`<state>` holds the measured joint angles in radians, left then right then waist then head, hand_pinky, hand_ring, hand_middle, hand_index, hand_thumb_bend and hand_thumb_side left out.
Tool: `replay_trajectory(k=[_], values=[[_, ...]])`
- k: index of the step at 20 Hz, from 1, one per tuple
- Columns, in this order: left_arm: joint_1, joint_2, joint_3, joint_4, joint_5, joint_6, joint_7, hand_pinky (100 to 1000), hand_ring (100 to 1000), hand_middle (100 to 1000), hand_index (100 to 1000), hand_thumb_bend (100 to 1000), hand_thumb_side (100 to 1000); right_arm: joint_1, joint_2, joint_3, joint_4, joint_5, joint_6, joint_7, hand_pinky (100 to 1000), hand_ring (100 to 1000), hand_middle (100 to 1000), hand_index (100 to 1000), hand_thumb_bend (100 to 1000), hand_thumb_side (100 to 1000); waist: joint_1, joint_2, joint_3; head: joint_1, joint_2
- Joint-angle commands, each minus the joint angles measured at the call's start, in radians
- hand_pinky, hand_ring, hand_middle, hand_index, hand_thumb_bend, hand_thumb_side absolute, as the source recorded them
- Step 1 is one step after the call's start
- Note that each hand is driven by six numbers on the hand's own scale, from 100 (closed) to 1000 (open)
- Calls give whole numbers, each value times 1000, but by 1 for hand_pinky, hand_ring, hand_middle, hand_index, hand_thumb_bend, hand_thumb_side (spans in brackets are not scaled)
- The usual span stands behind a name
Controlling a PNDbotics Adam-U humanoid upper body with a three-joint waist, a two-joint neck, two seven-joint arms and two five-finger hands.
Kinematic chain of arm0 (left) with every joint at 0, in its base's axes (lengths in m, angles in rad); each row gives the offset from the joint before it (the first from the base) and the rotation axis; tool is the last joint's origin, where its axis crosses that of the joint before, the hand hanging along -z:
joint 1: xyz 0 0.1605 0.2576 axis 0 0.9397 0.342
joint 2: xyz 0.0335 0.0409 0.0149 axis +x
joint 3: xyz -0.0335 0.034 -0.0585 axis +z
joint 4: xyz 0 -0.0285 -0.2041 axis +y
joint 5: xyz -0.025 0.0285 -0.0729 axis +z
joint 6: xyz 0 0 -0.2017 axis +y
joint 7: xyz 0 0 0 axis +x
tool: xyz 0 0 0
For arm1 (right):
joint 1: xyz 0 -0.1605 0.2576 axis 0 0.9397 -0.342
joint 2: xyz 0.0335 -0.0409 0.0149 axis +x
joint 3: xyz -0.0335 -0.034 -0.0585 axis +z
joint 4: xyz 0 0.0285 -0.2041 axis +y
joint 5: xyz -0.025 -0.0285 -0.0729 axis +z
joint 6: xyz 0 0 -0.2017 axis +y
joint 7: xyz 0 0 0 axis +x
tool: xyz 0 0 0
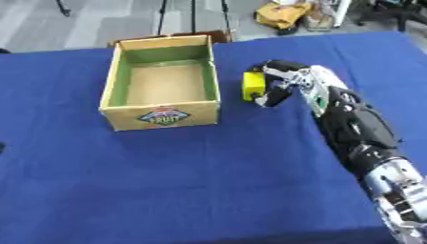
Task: Pick up objects on the table and place them in the box.
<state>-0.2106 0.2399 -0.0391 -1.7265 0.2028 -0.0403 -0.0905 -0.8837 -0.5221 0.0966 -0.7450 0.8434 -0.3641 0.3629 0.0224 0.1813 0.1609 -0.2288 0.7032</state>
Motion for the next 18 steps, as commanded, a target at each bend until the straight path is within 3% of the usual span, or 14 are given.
replay_trajectory(k=[1,3,4,6,18], values=[[-8,22,5,-15,5,-3,-1,727,506,590,736,734,928,-21,-27,6,-57,-21,-5,-14,731,537,365,658,100,162,-3,-17,-1,4,4],[-8,22,5,-15,5,-2,0,727,506,590,736,734,928,-24,-34,12,-90,-41,-4,-12,726,528,346,638,100,134,-4,-17,-3,5,4],[-8,23,5,-15,5,-2,0,727,506,590,736,734,928,-26,-37,15,-106,-50,-2,-9,724,524,337,629,100,163,-4,-17,-4,5,4],[-8,23,6,-15,5,-2,0,727,506,590,736,735,927,-32,-42,20,-138,-68,2,-4,721,520,323,615,100,109,-6,-17,-4,5,3],[-6,27,6,-14,5,-2,0,726,505,590,736,735,926,-123,-27,28,-243,-138,23,0,720,522,312,606,100,100,-10,-26,-8,9,5]])
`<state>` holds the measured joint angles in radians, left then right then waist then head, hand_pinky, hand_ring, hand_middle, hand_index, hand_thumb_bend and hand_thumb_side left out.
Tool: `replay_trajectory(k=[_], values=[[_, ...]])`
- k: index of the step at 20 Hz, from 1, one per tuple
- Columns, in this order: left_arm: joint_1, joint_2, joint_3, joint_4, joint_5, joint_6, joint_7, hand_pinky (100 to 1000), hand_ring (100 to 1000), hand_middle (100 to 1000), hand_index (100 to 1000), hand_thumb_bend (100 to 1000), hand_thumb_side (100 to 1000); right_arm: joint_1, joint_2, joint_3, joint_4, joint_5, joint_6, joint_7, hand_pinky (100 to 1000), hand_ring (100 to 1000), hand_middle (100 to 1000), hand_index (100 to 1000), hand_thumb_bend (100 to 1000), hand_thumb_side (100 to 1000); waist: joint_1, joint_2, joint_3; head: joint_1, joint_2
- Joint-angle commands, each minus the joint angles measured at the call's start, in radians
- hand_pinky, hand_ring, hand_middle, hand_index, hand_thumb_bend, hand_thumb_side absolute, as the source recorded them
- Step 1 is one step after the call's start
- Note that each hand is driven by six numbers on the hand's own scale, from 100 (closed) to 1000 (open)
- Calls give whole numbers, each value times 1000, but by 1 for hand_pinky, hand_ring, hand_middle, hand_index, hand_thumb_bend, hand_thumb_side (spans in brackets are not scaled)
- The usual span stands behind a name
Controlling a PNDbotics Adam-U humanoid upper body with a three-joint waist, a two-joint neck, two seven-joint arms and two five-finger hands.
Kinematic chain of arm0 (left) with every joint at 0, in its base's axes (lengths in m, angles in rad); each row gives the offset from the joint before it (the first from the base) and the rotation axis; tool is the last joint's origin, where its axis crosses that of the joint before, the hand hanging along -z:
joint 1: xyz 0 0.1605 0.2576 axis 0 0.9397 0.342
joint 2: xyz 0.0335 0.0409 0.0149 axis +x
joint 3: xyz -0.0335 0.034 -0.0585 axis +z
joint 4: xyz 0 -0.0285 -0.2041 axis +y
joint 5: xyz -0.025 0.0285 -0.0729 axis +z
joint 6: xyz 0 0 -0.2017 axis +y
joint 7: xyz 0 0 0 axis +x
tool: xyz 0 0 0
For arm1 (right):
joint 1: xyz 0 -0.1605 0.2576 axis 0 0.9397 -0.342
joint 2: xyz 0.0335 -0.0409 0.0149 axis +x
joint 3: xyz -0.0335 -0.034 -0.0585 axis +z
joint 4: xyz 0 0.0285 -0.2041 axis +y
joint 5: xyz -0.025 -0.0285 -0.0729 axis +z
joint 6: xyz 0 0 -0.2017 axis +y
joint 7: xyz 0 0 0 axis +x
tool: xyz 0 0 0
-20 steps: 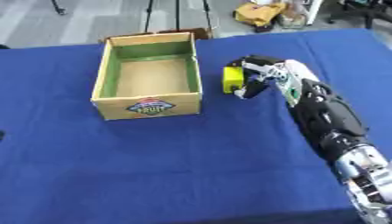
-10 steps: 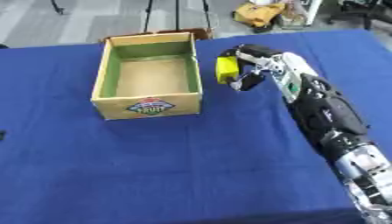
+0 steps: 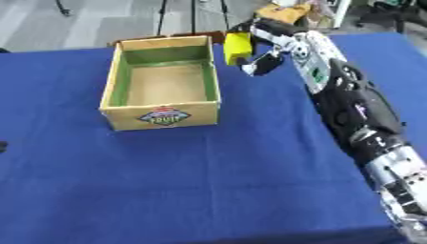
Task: Pick up objects on the table and place them in the box.
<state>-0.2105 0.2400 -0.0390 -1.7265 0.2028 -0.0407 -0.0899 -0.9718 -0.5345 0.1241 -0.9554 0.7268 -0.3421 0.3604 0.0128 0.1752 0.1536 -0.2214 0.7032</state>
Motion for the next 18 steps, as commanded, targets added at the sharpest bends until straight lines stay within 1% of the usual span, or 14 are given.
replay_trajectory(k=[1,7,12,18], values=[[-5,27,5,-14,5,-2,-1,726,505,590,736,735,925,-40,-10,4,-35,-24,0,7,720,522,313,606,100,100,0,-20,0,1,5],[-3,26,2,-13,5,-1,-4,726,505,589,735,735,926,-65,45,33,-24,-18,-17,40,723,527,316,609,100,107,0,-25,13,-8,9],[-3,22,-1,-12,7,0,-7,726,505,589,735,736,925,-80,108,48,18,11,-29,65,726,531,318,612,100,121,0,-28,26,-16,11],[-4,18,-4,-12,9,1,-10,726,504,588,735,738,925,-81,164,59,59,43,-46,86,729,535,322,617,100,141,0,-28,39,-24,13]])
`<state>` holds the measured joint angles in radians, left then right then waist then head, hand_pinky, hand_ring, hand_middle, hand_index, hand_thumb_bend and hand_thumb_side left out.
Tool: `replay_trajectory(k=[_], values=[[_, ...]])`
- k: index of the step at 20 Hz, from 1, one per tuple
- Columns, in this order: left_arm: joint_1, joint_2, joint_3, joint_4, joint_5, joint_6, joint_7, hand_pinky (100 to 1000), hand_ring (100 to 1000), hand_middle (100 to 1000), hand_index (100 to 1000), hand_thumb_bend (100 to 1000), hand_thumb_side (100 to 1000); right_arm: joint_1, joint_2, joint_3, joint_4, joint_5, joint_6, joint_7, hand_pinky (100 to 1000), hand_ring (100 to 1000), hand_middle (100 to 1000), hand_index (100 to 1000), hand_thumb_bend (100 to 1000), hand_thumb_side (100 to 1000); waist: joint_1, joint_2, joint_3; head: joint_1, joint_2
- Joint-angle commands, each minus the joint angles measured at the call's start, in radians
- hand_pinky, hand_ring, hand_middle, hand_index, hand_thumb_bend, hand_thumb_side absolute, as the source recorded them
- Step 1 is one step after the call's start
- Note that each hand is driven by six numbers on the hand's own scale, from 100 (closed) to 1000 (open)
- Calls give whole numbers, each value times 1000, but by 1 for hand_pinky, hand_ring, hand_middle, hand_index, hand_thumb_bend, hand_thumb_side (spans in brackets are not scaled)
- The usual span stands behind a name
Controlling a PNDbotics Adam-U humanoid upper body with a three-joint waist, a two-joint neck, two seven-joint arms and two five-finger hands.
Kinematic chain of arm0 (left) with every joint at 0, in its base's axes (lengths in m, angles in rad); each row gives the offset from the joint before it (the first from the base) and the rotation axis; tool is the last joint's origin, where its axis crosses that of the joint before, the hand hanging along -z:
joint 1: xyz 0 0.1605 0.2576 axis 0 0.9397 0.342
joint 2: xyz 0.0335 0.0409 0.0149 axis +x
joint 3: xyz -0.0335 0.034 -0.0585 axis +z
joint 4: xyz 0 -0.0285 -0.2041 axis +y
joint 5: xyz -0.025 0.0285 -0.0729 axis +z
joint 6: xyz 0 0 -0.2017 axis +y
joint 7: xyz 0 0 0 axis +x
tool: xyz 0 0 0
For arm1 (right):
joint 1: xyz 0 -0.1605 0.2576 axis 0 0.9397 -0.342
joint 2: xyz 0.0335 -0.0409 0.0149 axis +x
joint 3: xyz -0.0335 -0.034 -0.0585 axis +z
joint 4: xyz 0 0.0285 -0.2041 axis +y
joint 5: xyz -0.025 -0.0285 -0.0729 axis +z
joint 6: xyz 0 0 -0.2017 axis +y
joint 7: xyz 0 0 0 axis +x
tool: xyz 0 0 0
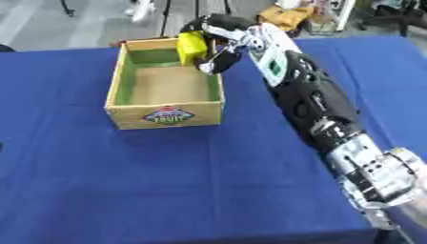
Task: Pick up objects on the table and place them in the box.
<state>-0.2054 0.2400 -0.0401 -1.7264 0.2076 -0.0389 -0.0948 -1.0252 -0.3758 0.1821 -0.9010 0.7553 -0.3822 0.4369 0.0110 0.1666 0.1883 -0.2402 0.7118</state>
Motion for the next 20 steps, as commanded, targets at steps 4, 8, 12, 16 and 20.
replay_trajectory(k=[4,8,12,16,20], values=[[-9,16,-3,-12,5,-1,-6,726,504,588,734,738,926,-23,32,6,26,29,-15,23,734,542,329,624,100,159,3,-19,11,-9,5],[-10,15,-4,-12,6,-1,-7,726,504,588,734,739,925,-17,52,15,38,37,-27,38,739,551,340,636,100,174,4,-19,14,-12,6],[-11,13,-5,-12,6,-1,-9,726,503,587,734,739,925,-9,68,18,53,47,-34,47,742,556,347,643,100,189,6,-19,18,-15,5],[-12,12,-6,-12,6,-1,-10,726,503,587,733,739,925,0,80,15,75,61,-36,49,745,561,352,649,100,205,8,-18,24,-18,4],[-14,10,-7,-13,7,-1,-11,726,502,587,733,740,925,10,87,10,101,81,-39,49,751,572,368,658,100,232,10,-15,30,-19,3]])
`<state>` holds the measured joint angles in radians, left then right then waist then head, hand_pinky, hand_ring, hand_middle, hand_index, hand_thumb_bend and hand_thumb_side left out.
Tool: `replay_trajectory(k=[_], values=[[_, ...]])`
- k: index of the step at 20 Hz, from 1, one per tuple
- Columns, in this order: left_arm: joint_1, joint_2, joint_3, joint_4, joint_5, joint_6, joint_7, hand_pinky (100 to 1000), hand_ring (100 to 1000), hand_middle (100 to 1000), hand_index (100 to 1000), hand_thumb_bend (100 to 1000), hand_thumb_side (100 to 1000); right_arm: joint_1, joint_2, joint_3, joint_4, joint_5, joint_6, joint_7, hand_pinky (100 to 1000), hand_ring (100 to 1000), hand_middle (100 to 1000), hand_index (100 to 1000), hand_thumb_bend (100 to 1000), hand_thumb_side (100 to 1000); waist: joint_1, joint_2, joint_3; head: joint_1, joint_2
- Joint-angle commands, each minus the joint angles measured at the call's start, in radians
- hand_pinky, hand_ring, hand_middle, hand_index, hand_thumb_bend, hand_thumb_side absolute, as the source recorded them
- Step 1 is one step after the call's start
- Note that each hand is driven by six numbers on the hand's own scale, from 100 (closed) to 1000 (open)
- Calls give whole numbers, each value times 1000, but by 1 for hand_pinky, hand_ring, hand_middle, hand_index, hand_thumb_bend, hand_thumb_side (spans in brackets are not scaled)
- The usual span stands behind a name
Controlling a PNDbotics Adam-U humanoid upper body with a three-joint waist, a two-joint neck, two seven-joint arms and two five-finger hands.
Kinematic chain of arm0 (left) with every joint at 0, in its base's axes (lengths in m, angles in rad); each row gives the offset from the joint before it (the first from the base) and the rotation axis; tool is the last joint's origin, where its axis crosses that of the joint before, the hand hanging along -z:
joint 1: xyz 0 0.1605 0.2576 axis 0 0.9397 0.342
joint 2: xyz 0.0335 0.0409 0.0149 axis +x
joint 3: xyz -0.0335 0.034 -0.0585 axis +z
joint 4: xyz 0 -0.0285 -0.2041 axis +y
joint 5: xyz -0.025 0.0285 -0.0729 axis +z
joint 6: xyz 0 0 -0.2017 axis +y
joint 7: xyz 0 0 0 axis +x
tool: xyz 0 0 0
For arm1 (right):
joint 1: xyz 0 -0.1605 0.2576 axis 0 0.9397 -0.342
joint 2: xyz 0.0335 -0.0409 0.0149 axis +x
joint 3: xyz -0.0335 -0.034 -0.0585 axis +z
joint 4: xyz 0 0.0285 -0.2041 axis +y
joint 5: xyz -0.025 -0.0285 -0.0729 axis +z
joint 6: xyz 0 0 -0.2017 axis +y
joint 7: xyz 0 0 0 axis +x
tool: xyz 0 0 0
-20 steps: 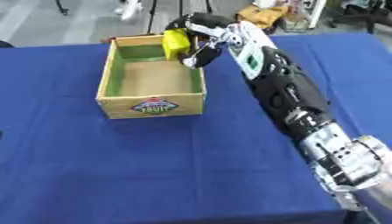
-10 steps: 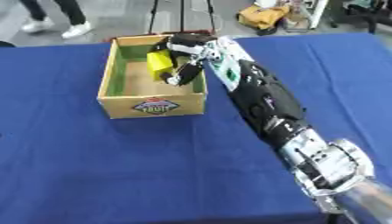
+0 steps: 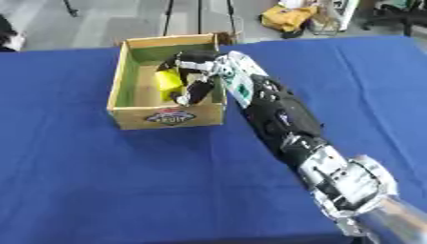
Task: Pick up objects on the table and place them in the box.
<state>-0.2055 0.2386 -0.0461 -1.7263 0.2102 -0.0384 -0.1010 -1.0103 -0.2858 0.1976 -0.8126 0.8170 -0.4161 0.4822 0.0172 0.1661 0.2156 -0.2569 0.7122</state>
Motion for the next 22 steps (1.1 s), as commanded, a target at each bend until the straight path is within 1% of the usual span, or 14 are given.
replay_trajectory(k=[1,2,3,4,5,6,7,8,11,12,13,14,16,22], values=[[-14,11,-1,-13,4,-1,-5,725,502,587,733,740,925,-3,-2,-6,19,24,-6,5,760,592,402,676,100,223,4,-14,4,-3,2],[-14,11,0,-13,4,-1,-4,725,502,586,733,740,924,-1,-1,-7,23,26,-9,5,769,615,448,697,100,269,4,-13,4,-3,2],[-14,11,0,-13,4,-1,-4,725,502,586,733,741,924,-1,0,-8,25,28,-12,6,777,638,496,722,100,286,4,-13,4,-3,2],[-14,11,0,-13,4,-1,-4,725,502,586,733,741,924,-1,0,-9,26,27,-15,6,788,672,567,757,100,311,4,-13,4,-3,2],[-14,11,-1,-13,4,-1,-4,725,502,586,733,741,924,-1,-1,-10,26,27,-17,6,792,683,595,773,100,327,4,-13,4,-3,2],[-14,11,-1,-13,5,-1,-4,725,502,586,733,742,924,-2,-1,-11,26,25,-19,6,803,713,677,815,100,398,4,-14,4,-3,1],[-14,11,-1,-13,5,-1,-5,725,502,586,733,742,923,-3,-1,-11,25,23,-21,7,806,721,707,828,100,425,3,-14,3,-3,1],[-15,11,-1,-13,5,-1,-5,725,502,586,733,742,923,-3,-1,-11,25,21,-23,7,815,741,756,856,100,477,3,-15,3,-3,0],[-15,11,-1,-13,5,-1,-5,725,501,586,733,743,923,-6,-2,-12,20,15,-27,9,825,767,809,889,100,546,3,-16,2,-2,-1],[-14,11,-1,-13,5,-1,-4,725,501,585,733,743,923,-7,-3,-11,18,13,-28,10,831,783,837,904,130,590,2,-16,2,-2,-1],[-14,11,0,-13,5,-1,-4,725,501,585,733,744,923,-9,-4,-10,14,10,-29,12,834,789,845,909,149,604,2,-16,2,-1,-1],[-14,11,0,-13,5,-1,-4,725,501,585,733,744,922,-11,-6,-10,10,7,-29,14,840,802,865,922,198,643,1,-17,2,-1,-1],[-14,12,0,-13,5,-1,-3,725,501,585,733,744,922,-16,-10,-10,-1,-1,-27,17,844,810,879,928,239,671,-1,-18,2,0,-2],[-14,13,0,-12,4,0,-3,725,500,585,733,745,922,-24,-17,-9,-17,-10,-14,23,843,810,880,928,235,667,-5,-19,1,1,-3]])
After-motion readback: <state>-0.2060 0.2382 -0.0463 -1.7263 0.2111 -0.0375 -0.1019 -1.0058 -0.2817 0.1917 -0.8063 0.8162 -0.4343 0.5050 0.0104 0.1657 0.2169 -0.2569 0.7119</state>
